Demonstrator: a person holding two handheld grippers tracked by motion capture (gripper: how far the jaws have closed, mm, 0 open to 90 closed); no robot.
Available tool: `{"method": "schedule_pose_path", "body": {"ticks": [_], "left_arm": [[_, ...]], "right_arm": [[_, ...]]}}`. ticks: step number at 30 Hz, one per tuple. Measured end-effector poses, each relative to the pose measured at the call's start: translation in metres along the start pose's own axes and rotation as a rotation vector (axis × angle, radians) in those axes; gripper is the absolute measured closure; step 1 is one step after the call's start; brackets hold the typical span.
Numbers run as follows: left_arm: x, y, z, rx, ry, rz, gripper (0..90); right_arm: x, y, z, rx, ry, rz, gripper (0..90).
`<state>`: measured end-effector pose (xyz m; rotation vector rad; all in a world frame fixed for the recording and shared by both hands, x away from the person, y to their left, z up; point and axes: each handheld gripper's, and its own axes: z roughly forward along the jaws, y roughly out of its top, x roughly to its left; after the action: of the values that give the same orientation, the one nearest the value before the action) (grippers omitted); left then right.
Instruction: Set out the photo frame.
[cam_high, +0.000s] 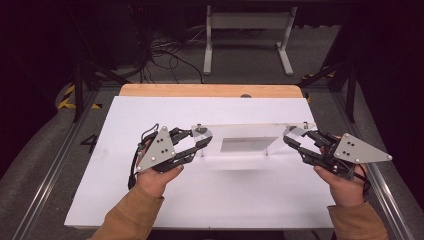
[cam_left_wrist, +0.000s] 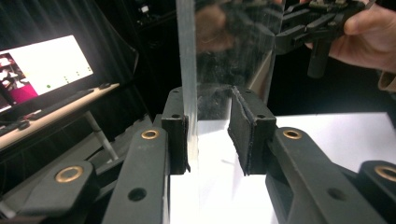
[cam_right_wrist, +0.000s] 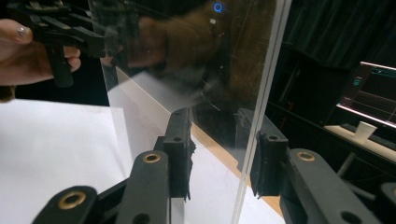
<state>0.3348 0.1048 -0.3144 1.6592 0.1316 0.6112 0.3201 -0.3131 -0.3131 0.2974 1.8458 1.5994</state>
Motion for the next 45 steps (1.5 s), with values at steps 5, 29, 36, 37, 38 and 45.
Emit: {"method": "schedule_pose_path", "body": {"ticks": [5, 29, 36, 37, 38, 45], "left_arm": [[0.000, 0.008, -0.015, 0.011, -0.019, -0.072, 68.4], [0.022, 0.013, -0.053, 0.090, -0.031, -0.274, 66.0], [0.029, 0.007, -0.045, 0.054, -0.010, -0.290, 63.8], [0.029, 0.007, -0.044, 0.058, -0.005, -0.296, 63.2], [0.030, 0.006, -0.043, 0.053, 0.007, -0.300, 62.7], [0.031, 0.000, -0.033, 0.086, 0.050, -0.296, 55.5]], "right_arm": [[0.009, 0.014, 0.000, -0.007, 0.026, 0.066, 65.6], [0.027, 0.032, 0.034, 0.035, 0.117, 0.260, 68.5], [0.021, 0.027, 0.039, 0.022, 0.104, 0.280, 67.7], [0.021, 0.027, 0.040, 0.017, 0.102, 0.280, 67.0], [0.020, 0.025, 0.041, 0.013, 0.098, 0.274, 66.5], [0.016, 0.021, 0.050, 0.000, 0.065, 0.270, 60.0]]}}
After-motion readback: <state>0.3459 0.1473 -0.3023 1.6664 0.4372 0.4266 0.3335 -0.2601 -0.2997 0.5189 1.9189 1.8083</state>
